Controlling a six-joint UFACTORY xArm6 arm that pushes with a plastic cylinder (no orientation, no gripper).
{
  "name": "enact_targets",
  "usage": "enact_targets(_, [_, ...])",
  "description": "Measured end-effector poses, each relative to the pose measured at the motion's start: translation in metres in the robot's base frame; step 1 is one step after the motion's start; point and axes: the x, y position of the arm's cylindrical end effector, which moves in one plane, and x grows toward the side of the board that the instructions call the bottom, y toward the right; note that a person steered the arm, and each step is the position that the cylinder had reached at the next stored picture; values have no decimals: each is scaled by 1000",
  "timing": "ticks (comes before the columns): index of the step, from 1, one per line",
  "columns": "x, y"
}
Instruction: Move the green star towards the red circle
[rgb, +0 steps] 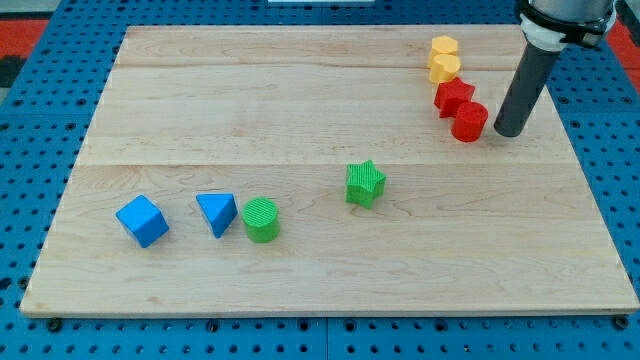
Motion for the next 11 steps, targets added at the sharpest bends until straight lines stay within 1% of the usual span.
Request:
enact_targets(3, [0, -33])
enact_targets(4, [15, -9])
enact_targets(5, [80, -13])
enact_targets(6, [145, -70])
enact_targets(7, [147, -142])
enact_targets(8, [110, -156])
enact_targets(9, [101, -156])
enact_targets(10, [122, -170])
enact_targets(11, [117, -206])
